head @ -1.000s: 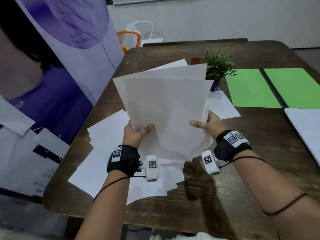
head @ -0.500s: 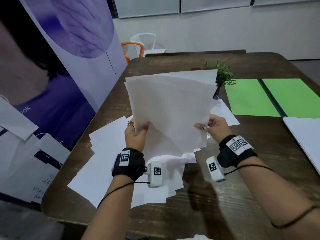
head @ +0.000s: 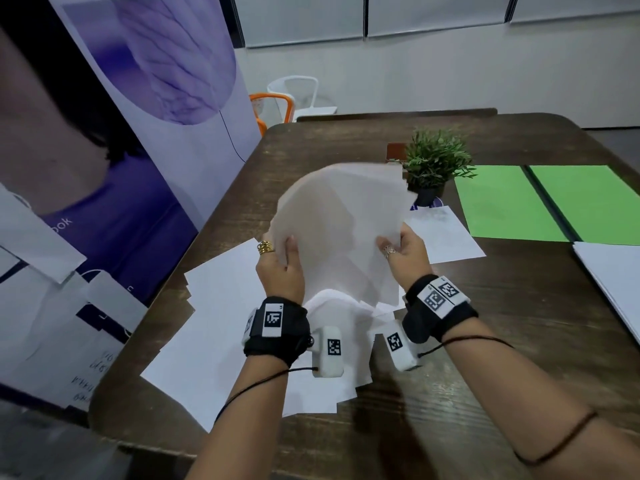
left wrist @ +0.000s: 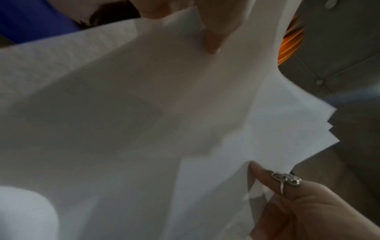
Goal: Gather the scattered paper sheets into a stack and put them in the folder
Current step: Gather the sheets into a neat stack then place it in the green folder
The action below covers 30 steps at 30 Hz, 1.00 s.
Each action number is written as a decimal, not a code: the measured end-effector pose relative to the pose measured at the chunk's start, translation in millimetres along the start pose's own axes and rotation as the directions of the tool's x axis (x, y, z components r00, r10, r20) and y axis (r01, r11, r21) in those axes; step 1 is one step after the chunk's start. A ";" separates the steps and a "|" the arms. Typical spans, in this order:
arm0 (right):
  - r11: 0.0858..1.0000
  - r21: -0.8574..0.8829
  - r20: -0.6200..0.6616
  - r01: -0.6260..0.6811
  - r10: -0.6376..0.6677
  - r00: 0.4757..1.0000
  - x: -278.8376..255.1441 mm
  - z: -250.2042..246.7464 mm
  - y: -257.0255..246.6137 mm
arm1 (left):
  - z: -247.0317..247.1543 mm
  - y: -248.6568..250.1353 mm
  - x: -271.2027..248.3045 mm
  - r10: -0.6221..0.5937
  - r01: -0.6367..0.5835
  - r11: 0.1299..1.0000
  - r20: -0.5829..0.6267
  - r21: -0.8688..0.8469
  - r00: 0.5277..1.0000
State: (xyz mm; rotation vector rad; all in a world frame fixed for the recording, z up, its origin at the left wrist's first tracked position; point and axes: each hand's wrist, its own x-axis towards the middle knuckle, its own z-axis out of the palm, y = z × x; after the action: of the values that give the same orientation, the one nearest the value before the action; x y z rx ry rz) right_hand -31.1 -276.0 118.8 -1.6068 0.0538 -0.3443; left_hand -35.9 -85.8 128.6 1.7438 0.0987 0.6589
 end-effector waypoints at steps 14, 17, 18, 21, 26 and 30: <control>0.982 0.191 0.011 0.012 -0.015 1.000 -1.2 10.7 -26.1 | -16.6 20.4 2.6 0.158 -0.158 0.987 0.031 0.003 0.987; 0.990 0.116 0.058 0.081 -0.088 0.994 0.8 1.7 -19.9 | -19.9 15.9 0.7 0.134 -0.133 0.991 0.045 -0.019 0.990; 0.997 0.064 0.086 0.046 -0.052 0.995 -0.2 -1.2 -10.7 | -21.4 6.2 -1.9 0.116 -0.116 0.993 0.067 -0.007 0.991; 0.987 -0.057 0.146 -0.150 0.157 0.977 -11.0 -4.5 30.4 | -23.1 -31.8 -18.4 -0.017 0.006 0.997 0.135 0.081 0.991; 0.977 -0.130 0.116 -0.168 0.184 0.976 -15.6 8.7 44.5 | -13.3 -39.8 -26.0 -0.033 0.027 0.998 0.119 0.050 0.992; 0.977 0.063 0.071 -0.206 0.201 0.977 -10.4 0.4 27.7 | -17.8 -38.1 -14.5 -0.103 0.104 0.986 0.018 -0.127 0.995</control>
State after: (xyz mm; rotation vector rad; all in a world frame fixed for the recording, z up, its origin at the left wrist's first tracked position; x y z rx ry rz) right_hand -36.1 -275.1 89.7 -1.5265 0.1545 -0.1334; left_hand -46.1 -65.2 90.5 1.6075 0.1356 0.5674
